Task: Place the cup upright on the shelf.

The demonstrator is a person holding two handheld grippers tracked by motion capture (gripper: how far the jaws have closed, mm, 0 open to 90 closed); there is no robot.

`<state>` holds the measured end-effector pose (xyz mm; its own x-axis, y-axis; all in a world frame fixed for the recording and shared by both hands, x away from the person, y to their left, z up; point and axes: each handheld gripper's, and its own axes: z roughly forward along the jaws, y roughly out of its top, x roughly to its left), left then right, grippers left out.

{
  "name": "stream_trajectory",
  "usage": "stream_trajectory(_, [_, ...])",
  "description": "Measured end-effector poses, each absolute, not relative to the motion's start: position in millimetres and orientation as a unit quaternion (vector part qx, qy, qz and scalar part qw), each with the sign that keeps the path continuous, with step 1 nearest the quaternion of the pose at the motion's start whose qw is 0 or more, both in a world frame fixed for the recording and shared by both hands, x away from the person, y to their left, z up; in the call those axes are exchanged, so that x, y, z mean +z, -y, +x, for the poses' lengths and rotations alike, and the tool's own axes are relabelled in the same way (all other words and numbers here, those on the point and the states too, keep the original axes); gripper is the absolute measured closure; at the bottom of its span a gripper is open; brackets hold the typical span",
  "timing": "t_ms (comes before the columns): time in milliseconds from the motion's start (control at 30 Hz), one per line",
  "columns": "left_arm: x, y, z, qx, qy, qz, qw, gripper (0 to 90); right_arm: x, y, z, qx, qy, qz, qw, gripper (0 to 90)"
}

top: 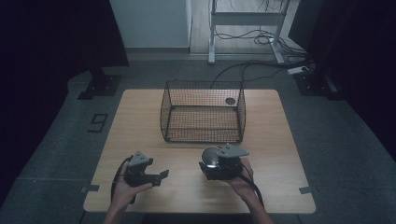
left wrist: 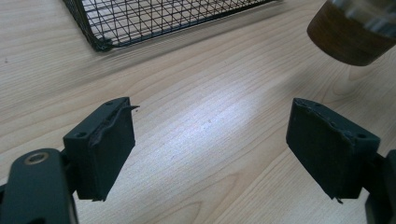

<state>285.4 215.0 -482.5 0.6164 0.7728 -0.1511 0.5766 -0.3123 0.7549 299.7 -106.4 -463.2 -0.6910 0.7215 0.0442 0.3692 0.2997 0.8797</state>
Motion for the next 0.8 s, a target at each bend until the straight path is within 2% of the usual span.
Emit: stream_trajectory(800, [-482.1,-216.5,285.4,0.121,-0.422,0.8,0.409,15.7,-417.6,111.3,313.6,0.503,-0.771,0.338,0.197,13.4])
